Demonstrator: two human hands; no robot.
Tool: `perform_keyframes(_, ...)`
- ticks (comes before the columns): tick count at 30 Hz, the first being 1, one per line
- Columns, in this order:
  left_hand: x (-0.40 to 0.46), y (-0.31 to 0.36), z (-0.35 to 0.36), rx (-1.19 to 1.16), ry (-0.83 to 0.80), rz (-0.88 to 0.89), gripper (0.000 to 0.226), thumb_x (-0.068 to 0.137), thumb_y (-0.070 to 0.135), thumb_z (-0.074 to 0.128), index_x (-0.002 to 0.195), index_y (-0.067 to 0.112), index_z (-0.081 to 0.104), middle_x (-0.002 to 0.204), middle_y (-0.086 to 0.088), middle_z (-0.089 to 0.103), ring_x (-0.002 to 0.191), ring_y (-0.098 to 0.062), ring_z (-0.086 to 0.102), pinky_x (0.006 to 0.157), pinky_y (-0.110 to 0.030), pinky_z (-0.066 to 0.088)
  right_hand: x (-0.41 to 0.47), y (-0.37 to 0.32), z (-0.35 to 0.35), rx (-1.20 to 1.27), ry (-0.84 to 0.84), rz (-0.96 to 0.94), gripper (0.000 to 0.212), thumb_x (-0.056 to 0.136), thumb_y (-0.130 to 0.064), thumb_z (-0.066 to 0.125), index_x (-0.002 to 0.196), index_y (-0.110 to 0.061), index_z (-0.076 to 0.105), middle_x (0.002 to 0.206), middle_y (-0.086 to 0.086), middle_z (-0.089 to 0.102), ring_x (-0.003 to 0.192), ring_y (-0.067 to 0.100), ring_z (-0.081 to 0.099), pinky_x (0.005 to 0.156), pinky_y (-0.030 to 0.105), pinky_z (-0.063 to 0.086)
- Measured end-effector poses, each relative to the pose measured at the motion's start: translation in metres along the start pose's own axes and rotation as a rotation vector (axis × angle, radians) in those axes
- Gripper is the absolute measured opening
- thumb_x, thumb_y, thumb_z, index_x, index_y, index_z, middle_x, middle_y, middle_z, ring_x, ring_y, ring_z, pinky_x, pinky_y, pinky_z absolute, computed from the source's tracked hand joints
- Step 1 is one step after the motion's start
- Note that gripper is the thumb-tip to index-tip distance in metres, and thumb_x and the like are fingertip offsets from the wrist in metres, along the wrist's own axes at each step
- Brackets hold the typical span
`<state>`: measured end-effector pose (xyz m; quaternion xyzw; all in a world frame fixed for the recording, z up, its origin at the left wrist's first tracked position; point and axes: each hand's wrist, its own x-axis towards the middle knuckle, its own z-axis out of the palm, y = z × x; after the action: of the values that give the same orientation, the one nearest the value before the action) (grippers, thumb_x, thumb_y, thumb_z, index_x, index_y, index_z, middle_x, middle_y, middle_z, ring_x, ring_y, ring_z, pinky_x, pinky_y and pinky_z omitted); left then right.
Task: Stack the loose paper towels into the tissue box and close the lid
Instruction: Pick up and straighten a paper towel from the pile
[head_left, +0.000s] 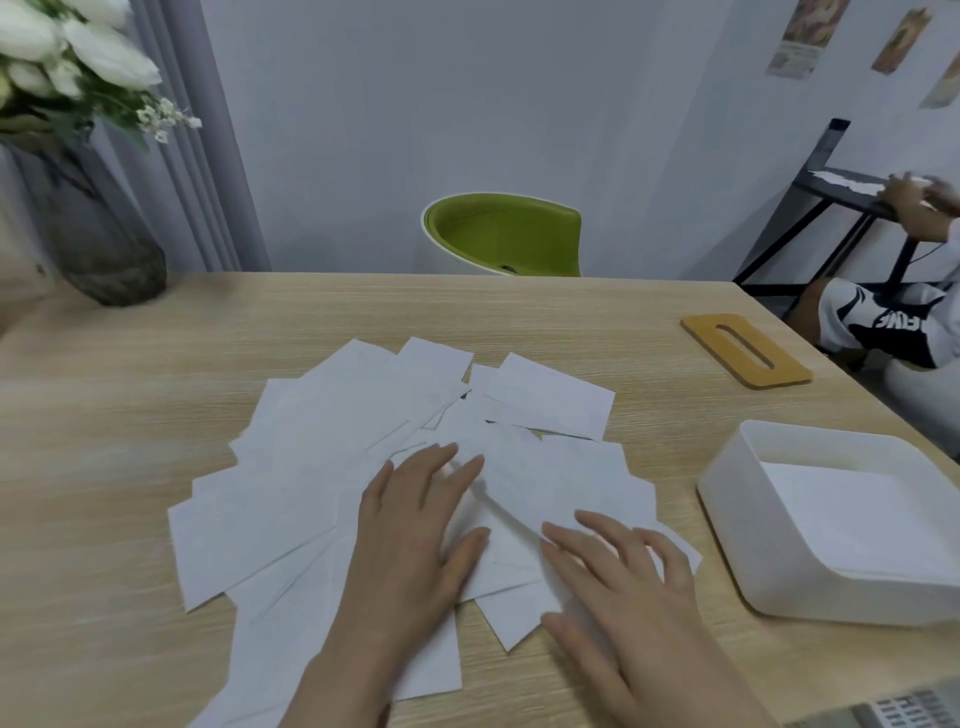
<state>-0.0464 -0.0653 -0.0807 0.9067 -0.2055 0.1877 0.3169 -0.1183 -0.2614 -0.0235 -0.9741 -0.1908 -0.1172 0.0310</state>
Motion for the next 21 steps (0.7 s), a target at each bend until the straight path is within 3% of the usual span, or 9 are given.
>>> perform_keyframes(2,0.001,0.001,0.001,0.044,0.004,0.086,0.046,0.084,0.037,0.061,0.129,0.029,0.059,0.14,0.003,0.052,0.135,-0.016,0.04,0.111,-0.044,0.021,-0.005,-0.003,0.001,0.031,0.01,-0.032,0.045,0.08,-0.047,0.04,0.102,-0.027,0.074,0.115,-0.018,0.066,0.114,0.008,0.059,0.088,0.033,0.031)
perform_keyframes(5,0.001,0.003,0.003,0.054,0.02,0.217,0.021,0.087,0.035,0.058,0.102,0.032,0.073,0.123,0.008,0.065,0.129,-0.019,0.052,0.11,-0.048,0.023,-0.008,-0.005,0.0,0.088,0.051,-0.052,0.042,0.081,-0.045,0.042,0.102,-0.029,0.074,0.115,-0.021,0.065,0.116,0.003,0.047,0.089,0.031,0.031)
perform_keyframes(7,0.001,0.004,0.002,0.046,0.017,0.255,0.024,0.089,0.036,0.052,0.089,0.031,0.075,0.108,0.012,0.07,0.121,-0.018,0.059,0.108,-0.049,0.025,-0.009,-0.003,0.0,0.106,0.086,-0.068,0.041,0.082,-0.044,0.043,0.105,-0.029,0.073,0.118,-0.021,0.064,0.117,0.003,0.045,0.09,0.029,0.031)
perform_keyframes(10,0.002,0.005,0.001,0.025,0.017,0.249,0.024,0.089,0.033,0.052,0.084,0.026,0.075,0.093,0.016,0.072,0.107,-0.009,0.064,0.104,-0.044,0.031,-0.01,0.002,0.0,0.168,0.136,-0.068,0.04,0.086,-0.044,0.045,0.111,-0.027,0.071,0.124,-0.019,0.061,0.121,0.004,0.044,0.091,0.026,0.03)
perform_keyframes(13,0.003,0.011,-0.004,-0.088,-0.013,0.1,0.022,0.091,0.032,0.049,0.085,0.026,0.07,0.079,0.017,0.069,0.081,0.0,0.058,0.085,-0.025,0.042,-0.009,0.009,0.003,0.321,0.192,0.037,0.04,0.09,-0.047,0.044,0.109,-0.025,0.07,0.13,-0.012,0.058,0.125,0.006,0.042,0.092,0.027,0.03)
perform_keyframes(15,0.005,0.017,-0.009,-0.154,-0.041,-0.043,0.021,0.091,0.041,0.044,0.085,0.033,0.062,0.069,0.016,0.063,0.073,-0.005,0.052,0.065,-0.013,0.038,-0.009,0.016,0.006,0.422,0.199,0.143,0.035,0.086,-0.045,0.048,0.108,-0.028,0.069,0.131,-0.013,0.057,0.125,0.004,0.042,0.095,0.032,0.03)
perform_keyframes(18,0.008,0.024,-0.013,-0.403,-0.026,-0.219,0.017,0.087,0.051,0.049,0.085,0.036,0.056,0.065,0.012,0.057,0.06,-0.006,0.049,0.055,-0.015,0.034,-0.006,0.022,0.009,0.671,0.2,0.341,0.029,0.09,-0.045,0.06,0.118,-0.037,0.059,0.123,-0.027,0.058,0.122,-0.004,0.046,0.101,0.03,0.034)
perform_keyframes(21,0.012,0.031,-0.019,-0.704,-0.01,-0.349,0.011,0.084,0.038,0.061,0.076,0.032,0.064,0.064,0.013,0.06,0.059,-0.001,0.052,0.056,-0.015,0.037,0.008,0.02,0.008,1.045,0.13,0.51,0.059,0.075,-0.042,0.066,0.13,-0.041,0.045,0.119,-0.028,0.061,0.118,-0.007,0.051,0.1,0.026,0.036)
